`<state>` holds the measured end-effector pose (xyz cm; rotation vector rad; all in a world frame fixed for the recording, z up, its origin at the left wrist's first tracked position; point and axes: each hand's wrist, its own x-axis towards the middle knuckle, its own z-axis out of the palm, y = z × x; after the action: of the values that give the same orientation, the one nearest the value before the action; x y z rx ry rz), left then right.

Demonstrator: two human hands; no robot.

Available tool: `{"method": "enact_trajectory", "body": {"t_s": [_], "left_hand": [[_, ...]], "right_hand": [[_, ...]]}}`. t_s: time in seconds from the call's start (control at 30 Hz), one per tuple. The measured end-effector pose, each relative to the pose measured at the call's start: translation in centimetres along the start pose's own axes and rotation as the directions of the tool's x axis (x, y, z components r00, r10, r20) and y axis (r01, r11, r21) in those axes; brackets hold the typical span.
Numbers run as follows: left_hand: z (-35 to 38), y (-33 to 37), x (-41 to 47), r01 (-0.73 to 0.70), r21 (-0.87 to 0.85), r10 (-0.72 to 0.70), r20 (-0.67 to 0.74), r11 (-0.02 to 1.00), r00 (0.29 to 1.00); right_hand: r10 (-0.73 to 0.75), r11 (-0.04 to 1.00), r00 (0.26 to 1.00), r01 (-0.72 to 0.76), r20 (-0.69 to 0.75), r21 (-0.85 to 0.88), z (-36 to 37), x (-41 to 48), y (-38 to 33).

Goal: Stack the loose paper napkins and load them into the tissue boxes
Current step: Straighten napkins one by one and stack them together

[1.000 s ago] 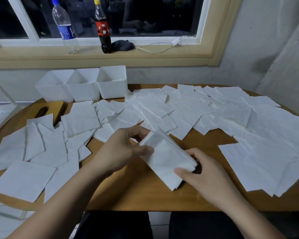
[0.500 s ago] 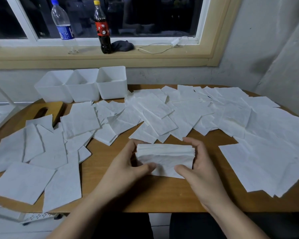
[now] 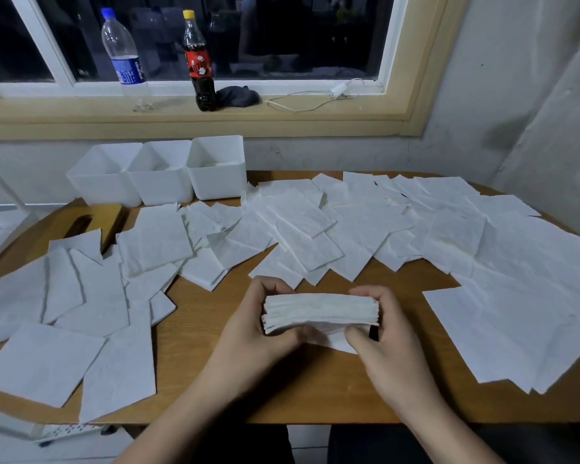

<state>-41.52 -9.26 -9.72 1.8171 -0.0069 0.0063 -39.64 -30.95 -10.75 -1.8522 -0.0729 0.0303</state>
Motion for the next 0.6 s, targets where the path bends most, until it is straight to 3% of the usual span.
{"method": "enact_trajectory", "body": {"t_s": [0.17,0.27,0.43,0.6], "left_hand": [[-2.3,1.9,2.6,-0.191,0.371,0.164,0.101,0.909,0.981],[-3.7,3.7,4.5,-0.235,0.498,0.154,0.198,0.835,0.968],[-6.3,5.8,7.3,-0.281,0.515,0.171,0.25,0.81,0.953],[-9.3,7.3,9.5,-0.258,0.54,0.185,0.187,0.801,0.965]], "right_hand": [[-0.03,0.999,0.997,0.033,0.073,-0.043,-0.9,1.2,-1.3],[-0.051,0.998,0.994,0.054,0.101,-0.028,-1.3,2.8,-3.0],[-0.119,0.991,0.987,0.125,0.112,-0.05,-1.1,6.2,-6.0],[-0.191,0.978,0.967,0.203,0.17,-0.056,0.5,9.6,-9.3]]}}
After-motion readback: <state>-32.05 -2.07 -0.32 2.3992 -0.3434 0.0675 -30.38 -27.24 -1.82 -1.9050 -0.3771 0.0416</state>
